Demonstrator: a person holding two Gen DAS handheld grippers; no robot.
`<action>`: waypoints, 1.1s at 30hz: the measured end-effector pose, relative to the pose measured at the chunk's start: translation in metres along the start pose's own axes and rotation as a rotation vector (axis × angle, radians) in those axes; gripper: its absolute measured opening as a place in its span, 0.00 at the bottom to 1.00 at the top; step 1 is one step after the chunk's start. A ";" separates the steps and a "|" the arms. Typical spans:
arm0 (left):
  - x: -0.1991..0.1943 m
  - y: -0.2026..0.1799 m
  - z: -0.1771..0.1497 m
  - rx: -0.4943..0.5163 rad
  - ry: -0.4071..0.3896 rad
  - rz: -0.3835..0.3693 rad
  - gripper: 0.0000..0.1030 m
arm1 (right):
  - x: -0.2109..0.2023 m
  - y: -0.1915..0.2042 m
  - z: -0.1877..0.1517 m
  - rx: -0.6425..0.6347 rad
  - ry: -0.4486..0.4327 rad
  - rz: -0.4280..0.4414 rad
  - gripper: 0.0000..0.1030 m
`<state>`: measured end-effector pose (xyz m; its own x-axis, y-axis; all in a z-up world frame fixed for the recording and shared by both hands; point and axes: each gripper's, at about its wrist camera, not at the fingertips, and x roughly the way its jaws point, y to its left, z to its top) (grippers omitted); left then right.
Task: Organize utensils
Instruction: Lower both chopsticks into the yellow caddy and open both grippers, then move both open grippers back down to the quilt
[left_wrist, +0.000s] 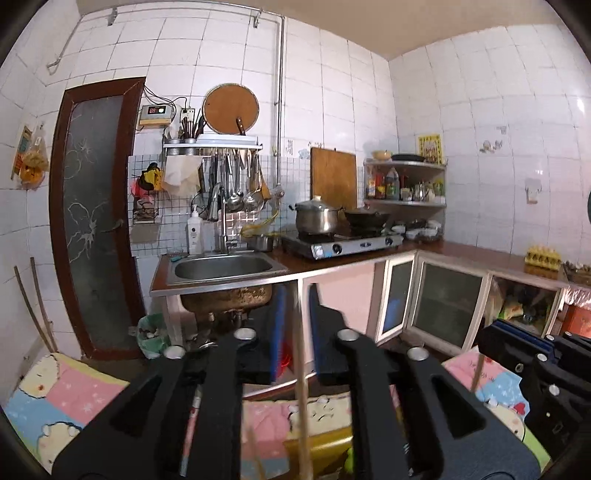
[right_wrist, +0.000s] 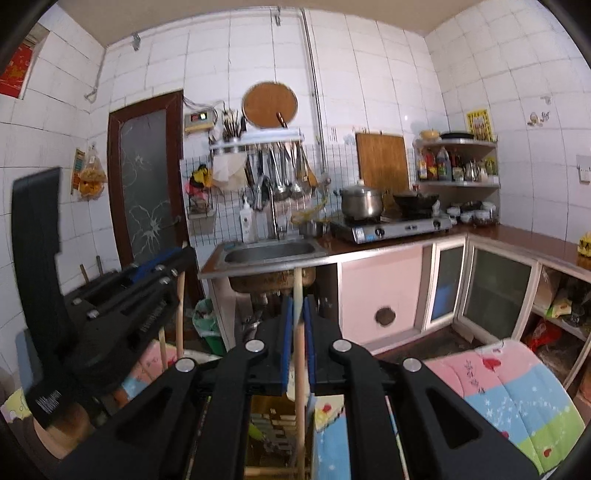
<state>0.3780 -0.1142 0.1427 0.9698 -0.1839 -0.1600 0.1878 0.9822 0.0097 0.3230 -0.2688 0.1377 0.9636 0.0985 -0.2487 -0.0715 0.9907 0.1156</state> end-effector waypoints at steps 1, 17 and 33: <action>-0.003 0.002 0.002 0.006 0.006 0.006 0.32 | 0.000 -0.002 0.000 0.004 0.019 -0.012 0.15; -0.131 0.079 -0.051 -0.003 0.260 0.042 0.95 | -0.092 -0.007 -0.077 0.077 0.279 -0.215 0.55; -0.174 0.105 -0.182 -0.030 0.551 0.055 0.95 | -0.111 0.031 -0.210 0.158 0.551 -0.306 0.55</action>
<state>0.2005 0.0280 -0.0082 0.7519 -0.0928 -0.6527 0.1271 0.9919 0.0054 0.1602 -0.2294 -0.0329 0.6576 -0.1108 -0.7451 0.2647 0.9601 0.0908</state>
